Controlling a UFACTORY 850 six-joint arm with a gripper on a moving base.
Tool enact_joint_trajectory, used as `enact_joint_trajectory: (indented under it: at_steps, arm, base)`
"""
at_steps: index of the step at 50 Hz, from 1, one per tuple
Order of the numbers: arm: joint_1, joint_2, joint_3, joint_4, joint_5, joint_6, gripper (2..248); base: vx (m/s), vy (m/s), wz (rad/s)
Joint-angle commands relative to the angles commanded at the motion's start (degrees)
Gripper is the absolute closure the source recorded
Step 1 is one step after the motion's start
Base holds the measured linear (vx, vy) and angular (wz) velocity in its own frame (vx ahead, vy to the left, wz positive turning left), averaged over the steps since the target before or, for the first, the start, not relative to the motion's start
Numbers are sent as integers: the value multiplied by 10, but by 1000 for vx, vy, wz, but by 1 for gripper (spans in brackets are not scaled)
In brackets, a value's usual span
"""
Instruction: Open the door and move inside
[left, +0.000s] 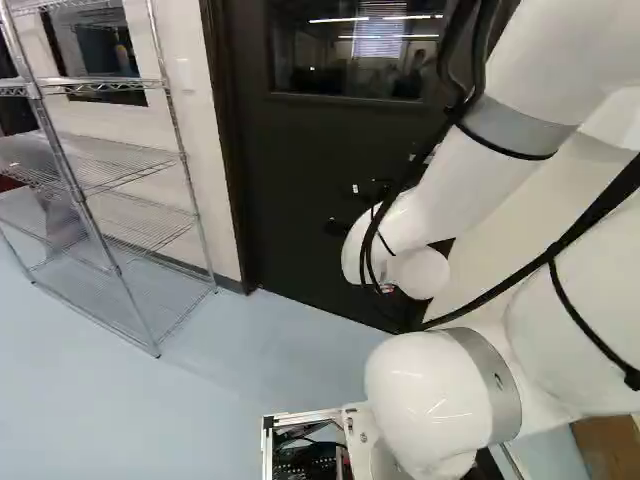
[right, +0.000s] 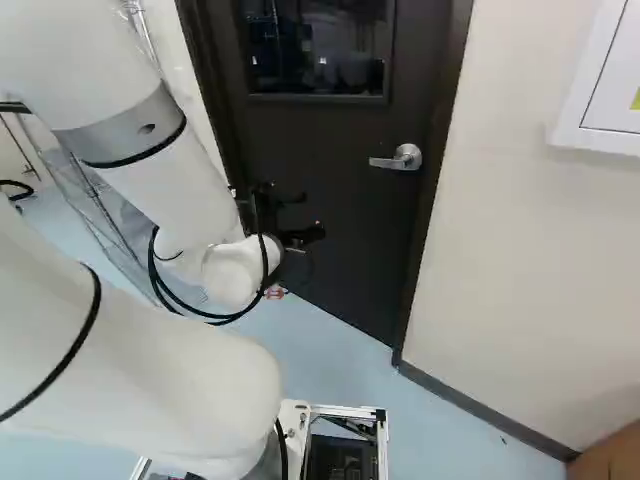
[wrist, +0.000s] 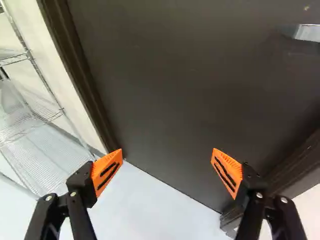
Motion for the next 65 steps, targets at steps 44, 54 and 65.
enact_joint_trajectory:
  at_steps: [44,54,65]
  arm:
    - [0,0,0,0,0,0,3]
    - [0,0,0,0,0,0,3]
    - [0,0,0,0,0,0,3]
  base:
    - [66,71,-453]
    - [14,96,-440]
    - [-2,121,-266]
